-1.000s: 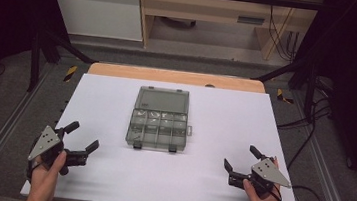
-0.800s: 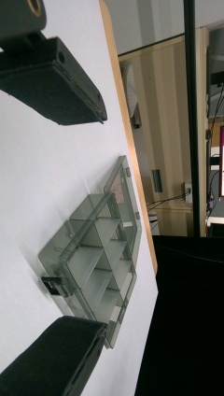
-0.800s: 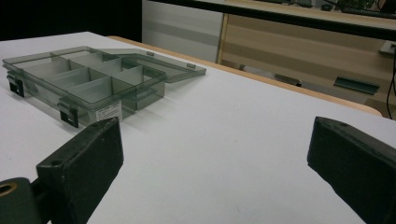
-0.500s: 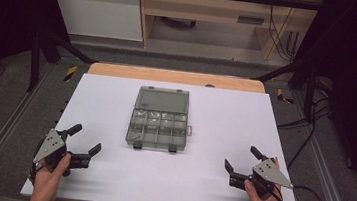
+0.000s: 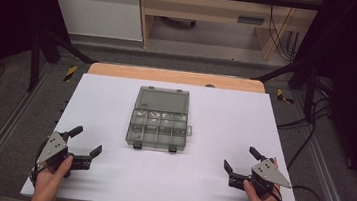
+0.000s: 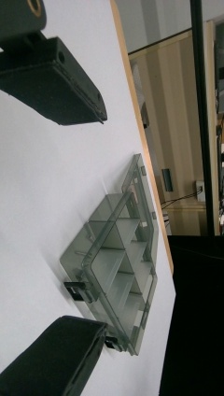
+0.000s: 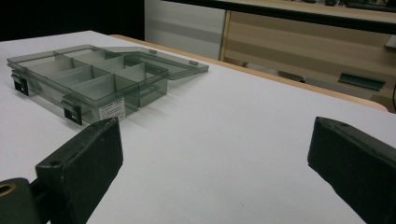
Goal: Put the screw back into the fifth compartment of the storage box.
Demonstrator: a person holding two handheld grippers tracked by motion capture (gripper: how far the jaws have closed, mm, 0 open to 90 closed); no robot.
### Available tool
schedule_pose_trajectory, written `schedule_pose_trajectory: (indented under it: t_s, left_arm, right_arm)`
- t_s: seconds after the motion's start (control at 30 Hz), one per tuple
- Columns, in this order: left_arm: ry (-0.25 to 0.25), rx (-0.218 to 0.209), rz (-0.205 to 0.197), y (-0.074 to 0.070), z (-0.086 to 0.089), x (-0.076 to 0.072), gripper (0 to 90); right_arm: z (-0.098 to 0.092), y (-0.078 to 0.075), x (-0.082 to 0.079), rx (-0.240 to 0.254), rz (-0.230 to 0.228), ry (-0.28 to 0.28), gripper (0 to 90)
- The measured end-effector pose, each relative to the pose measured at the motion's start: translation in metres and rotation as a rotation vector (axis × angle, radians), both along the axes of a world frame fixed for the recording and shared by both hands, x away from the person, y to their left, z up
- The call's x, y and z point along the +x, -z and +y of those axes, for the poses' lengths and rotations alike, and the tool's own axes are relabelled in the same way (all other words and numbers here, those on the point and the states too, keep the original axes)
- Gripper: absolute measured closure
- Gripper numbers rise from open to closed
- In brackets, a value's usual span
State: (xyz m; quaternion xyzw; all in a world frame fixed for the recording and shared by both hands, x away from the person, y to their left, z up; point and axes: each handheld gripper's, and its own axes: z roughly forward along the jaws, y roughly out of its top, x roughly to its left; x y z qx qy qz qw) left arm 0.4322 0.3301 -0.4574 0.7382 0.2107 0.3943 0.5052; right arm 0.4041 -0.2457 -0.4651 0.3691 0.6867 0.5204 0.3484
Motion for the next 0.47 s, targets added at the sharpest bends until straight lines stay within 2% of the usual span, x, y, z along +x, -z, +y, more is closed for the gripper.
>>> schedule_pose_trajectory:
  t_s: [0.2,0.33,0.47]
  left_arm:
    - [0.024,0.023,0.005,0.001,-0.0025,0.0004,1.3]
    - [0.014,0.014,0.015,0.0012,0.0,0.0016,1.3]
    - [0.001,0.022,0.027,0.0016,0.0015,0.0034,1.4]
  right_arm:
    - [0.0012,0.0012,0.0004,-0.003,0.01,-0.005,3.2]
    - [0.0015,0.002,0.0012,-0.007,0.011,-0.006,3.2]
    - [0.0017,0.0023,0.0015,-0.009,0.014,-0.005,3.2]
